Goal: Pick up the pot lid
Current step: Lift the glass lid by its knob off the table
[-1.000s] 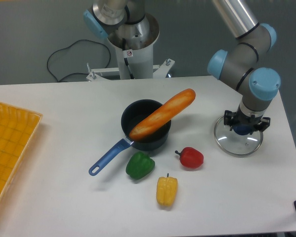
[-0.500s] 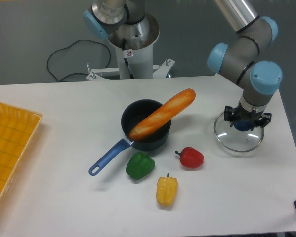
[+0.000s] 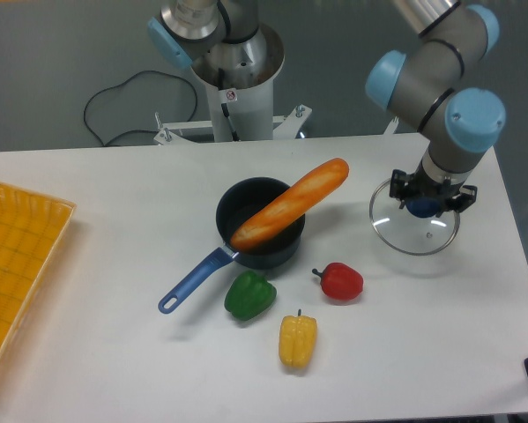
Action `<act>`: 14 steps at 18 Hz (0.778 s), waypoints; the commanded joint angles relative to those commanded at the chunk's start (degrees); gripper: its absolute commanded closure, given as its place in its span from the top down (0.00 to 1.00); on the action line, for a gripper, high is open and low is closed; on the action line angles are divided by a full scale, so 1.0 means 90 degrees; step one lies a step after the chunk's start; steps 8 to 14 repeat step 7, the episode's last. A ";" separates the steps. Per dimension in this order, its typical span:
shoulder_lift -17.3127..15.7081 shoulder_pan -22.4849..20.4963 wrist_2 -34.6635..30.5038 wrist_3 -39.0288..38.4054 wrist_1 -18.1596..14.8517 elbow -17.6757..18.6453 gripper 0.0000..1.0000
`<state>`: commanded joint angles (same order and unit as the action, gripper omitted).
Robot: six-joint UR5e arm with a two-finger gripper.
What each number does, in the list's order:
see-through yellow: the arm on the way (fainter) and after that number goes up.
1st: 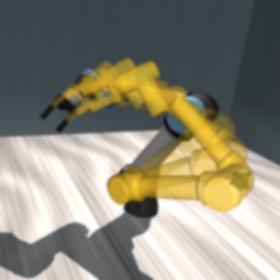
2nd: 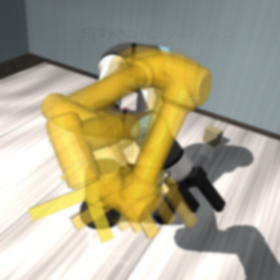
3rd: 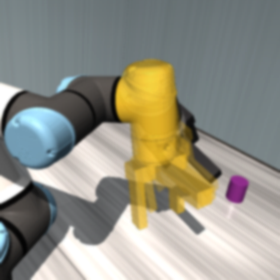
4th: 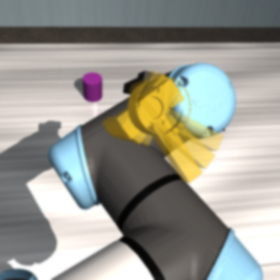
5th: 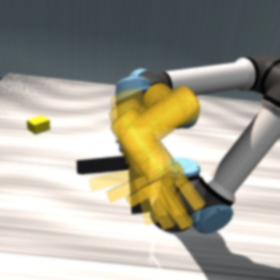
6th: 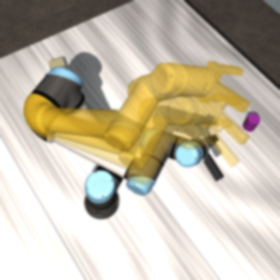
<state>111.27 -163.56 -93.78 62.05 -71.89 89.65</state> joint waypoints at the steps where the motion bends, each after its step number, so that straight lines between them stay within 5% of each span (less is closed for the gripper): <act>1: 0.0000 0.0000 0.0000 0.0010 0.0000 0.0000 0.60; 14: 0.0000 0.0000 0.0020 0.0020 0.0029 0.0000 0.60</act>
